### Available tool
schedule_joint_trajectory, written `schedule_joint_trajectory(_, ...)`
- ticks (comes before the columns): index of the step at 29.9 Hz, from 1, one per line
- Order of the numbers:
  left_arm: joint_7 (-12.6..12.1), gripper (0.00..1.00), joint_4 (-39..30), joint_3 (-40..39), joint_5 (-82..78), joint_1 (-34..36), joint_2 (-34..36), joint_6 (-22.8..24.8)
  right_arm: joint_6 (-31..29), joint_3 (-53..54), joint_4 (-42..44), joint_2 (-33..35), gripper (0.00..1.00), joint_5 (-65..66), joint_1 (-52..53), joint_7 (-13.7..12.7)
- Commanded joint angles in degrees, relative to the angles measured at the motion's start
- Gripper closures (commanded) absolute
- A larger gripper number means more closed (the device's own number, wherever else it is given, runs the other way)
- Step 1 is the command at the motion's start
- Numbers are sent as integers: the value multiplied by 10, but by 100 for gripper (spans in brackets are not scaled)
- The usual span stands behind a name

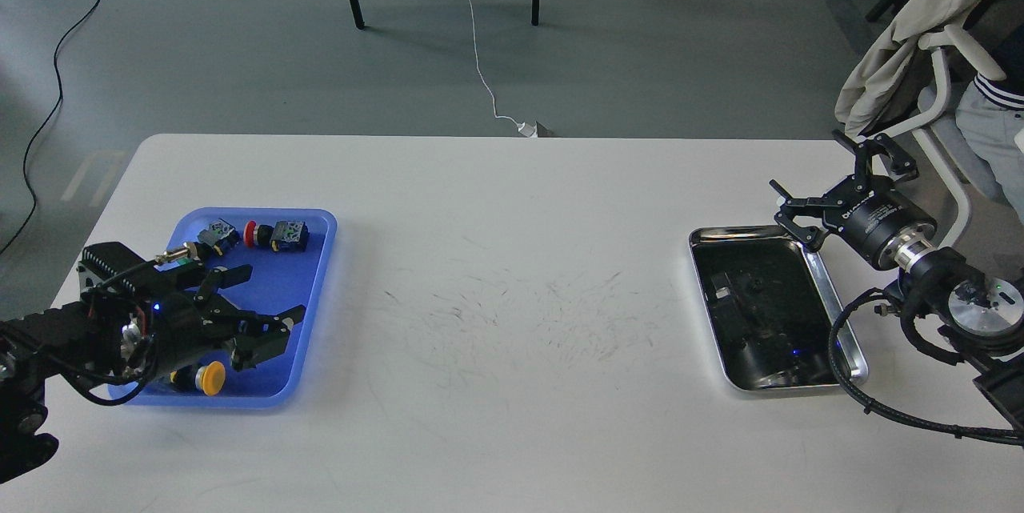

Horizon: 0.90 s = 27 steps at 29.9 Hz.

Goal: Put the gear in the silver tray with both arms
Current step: 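Reach the left gripper into the blue tray toward another black gear, then close the left gripper on the black gear and lift it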

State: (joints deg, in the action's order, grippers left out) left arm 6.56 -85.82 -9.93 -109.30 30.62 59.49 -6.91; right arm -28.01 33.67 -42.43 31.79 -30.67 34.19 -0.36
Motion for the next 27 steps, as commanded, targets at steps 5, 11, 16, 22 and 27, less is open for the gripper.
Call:
schedule_joint_trajectory(5,20,16,39,1,0,-5,-20,0,0,0,1,0,2,0,-1,1)
schedule_joint_trajectory(11,38,24,71,-3,3,-26,-44,0,0,0,1,5,2,1,-1,0)
schedule_joint_trajectory(16,43,27,93,-5,4,-34,-50,0,0,0,2,6,2,6,-1,0)
schedule_joint_trajectory(22,48,30,108,-6,8,-33,-54,0,0,0,2,6,2,8,0,0)
schedule_joint_trajectory(27,53,30,119,-6,8,-33,-52,-1,0,0,1,6,2,9,0,0)
